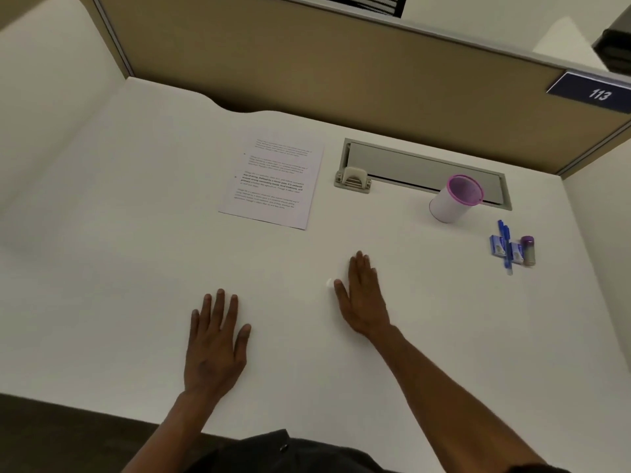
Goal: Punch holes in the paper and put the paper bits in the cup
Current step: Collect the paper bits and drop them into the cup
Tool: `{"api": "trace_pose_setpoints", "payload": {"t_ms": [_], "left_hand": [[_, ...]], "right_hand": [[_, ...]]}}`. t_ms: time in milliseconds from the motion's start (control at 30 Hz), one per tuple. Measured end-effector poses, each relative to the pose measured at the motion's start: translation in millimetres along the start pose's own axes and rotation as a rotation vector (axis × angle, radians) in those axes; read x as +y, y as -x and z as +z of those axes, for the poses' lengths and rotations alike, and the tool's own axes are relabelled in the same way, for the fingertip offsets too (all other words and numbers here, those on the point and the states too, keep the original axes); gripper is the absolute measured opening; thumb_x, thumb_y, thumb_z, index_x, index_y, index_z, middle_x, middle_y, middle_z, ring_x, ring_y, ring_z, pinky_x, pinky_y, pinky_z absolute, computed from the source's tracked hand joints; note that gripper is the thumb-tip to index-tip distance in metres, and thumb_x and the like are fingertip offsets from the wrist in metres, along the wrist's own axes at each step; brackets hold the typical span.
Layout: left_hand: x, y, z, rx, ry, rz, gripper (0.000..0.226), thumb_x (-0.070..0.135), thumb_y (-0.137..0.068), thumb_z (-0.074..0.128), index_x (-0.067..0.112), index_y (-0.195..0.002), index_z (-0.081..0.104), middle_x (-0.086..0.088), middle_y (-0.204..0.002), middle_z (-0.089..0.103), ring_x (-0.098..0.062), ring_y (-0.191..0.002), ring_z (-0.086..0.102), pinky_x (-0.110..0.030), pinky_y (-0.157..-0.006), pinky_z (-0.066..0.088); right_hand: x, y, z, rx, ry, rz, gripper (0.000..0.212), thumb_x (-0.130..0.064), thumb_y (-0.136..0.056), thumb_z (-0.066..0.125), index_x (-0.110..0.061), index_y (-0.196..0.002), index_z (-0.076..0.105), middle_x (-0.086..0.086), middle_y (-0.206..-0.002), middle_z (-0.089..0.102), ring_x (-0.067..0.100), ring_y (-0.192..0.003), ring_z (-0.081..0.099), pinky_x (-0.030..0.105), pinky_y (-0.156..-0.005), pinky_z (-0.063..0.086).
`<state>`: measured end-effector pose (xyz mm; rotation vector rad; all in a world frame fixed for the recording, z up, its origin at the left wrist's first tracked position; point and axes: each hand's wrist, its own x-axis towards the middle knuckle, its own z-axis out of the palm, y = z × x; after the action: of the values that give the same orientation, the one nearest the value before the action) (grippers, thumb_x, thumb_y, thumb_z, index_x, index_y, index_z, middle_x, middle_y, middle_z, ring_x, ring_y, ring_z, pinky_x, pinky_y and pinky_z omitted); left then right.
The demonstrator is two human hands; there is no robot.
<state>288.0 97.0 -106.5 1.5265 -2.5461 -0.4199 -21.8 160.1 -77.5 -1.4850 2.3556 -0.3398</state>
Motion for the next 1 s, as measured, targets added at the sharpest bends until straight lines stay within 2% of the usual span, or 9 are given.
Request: {"api": "trace_pose_setpoints", "payload": {"t_ms": [200, 333, 433, 567, 667, 733, 800, 900, 1000], "left_hand": [[1, -2, -2, -0.021, 0.022, -0.002, 0.066, 0.052, -0.101, 0.015, 0.02, -0.159, 0.011, -0.003, -0.168, 0.003, -0.022, -0.155, -0.005, -0.047, -0.126, 0.009], [1, -1, -10, 0.003, 0.199, 0.019, 0.065, 0.053, -0.101, 0.024, 0.02, -0.157, 0.023, 0.001, -0.166, 0.015, -0.014, -0.155, 0.001, -0.042, -0.126, 0.011], [-2, 8, -18, 0.019, 0.355, 0.07, 0.061, 0.053, -0.101, 0.033, 0.024, -0.155, 0.031, 0.006, -0.162, 0.027, -0.006, -0.153, 0.013, -0.037, -0.126, 0.016], [5, 40, -8, -0.015, 0.092, 0.135, 0.064, 0.054, -0.103, 0.026, 0.022, -0.158, 0.018, 0.0, -0.167, 0.013, -0.015, -0.155, 0.003, -0.04, -0.126, 0.01], [15, 52, 5, -0.023, -0.037, 0.106, 0.068, 0.057, -0.103, 0.021, 0.023, -0.159, 0.003, 0.0, -0.168, -0.003, -0.02, -0.155, -0.008, -0.041, -0.125, 0.004], [17, 51, 6, 0.001, -0.053, 0.085, 0.067, 0.057, -0.103, 0.018, 0.023, -0.159, 0.005, 0.001, -0.168, -0.003, -0.019, -0.155, -0.006, -0.04, -0.125, 0.004], [21, 53, 2, 0.073, -0.046, 0.058, 0.065, 0.054, -0.103, 0.02, 0.019, -0.158, 0.018, -0.002, -0.167, 0.009, -0.02, -0.155, 0.003, -0.041, -0.126, 0.008], [31, 67, -5, 0.315, 0.048, -0.08, 0.056, 0.041, -0.104, 0.033, 0.012, -0.151, 0.038, -0.008, -0.161, 0.03, -0.024, -0.154, 0.015, -0.045, -0.125, 0.016], [43, 94, -4, 0.603, 0.303, -0.542, 0.059, 0.043, -0.103, 0.036, 0.015, -0.154, 0.031, -0.006, -0.165, 0.021, -0.021, -0.155, 0.008, -0.039, -0.125, 0.009]], "right_hand": [[-41, 77, 36, -0.083, -0.083, -0.272, 0.067, -0.053, -0.102, 0.018, -0.018, -0.156, -0.002, -0.008, -0.164, -0.01, 0.008, -0.15, -0.008, 0.024, -0.121, -0.005], [-36, 51, 10, 0.093, -0.37, -0.046, 0.062, -0.042, -0.102, 0.037, -0.019, -0.156, 0.016, -0.008, -0.163, 0.014, 0.002, -0.148, 0.014, 0.018, -0.12, 0.01], [-19, 12, -10, 0.07, -0.267, 0.035, 0.06, -0.037, -0.104, 0.035, -0.016, -0.156, 0.014, -0.002, -0.164, 0.011, 0.003, -0.148, 0.005, 0.023, -0.121, 0.005], [-15, 10, 4, -0.034, 0.001, -0.118, 0.065, -0.037, -0.104, 0.032, -0.005, -0.155, 0.008, 0.008, -0.164, 0.0, 0.016, -0.151, -0.006, 0.035, -0.123, -0.002], [-24, 47, 22, -0.073, 0.062, -0.306, 0.068, -0.044, -0.103, 0.026, -0.005, -0.155, 0.006, 0.006, -0.164, -0.004, 0.015, -0.151, -0.011, 0.036, -0.124, 0.0], [-30, 74, 31, -0.136, 0.066, -0.439, 0.068, -0.05, -0.102, 0.018, -0.012, -0.156, 0.0, 0.0, -0.164, -0.008, 0.01, -0.15, -0.013, 0.031, -0.123, -0.003], [-31, 90, 30, -0.204, -0.093, -0.483, 0.065, -0.054, -0.101, 0.016, -0.023, -0.156, -0.003, -0.01, -0.163, -0.008, 0.002, -0.149, -0.008, 0.024, -0.122, -0.003], [-24, 77, 5, -0.135, -0.544, -0.263, 0.058, -0.049, -0.102, 0.031, -0.03, -0.155, 0.017, -0.017, -0.161, 0.017, -0.007, -0.145, 0.015, 0.021, -0.121, 0.014], [-14, 38, -15, -0.08, -0.548, -0.186, 0.054, -0.039, -0.104, 0.036, -0.023, -0.154, 0.025, -0.01, -0.16, 0.024, -0.001, -0.146, 0.02, 0.027, -0.121, 0.017]]}}
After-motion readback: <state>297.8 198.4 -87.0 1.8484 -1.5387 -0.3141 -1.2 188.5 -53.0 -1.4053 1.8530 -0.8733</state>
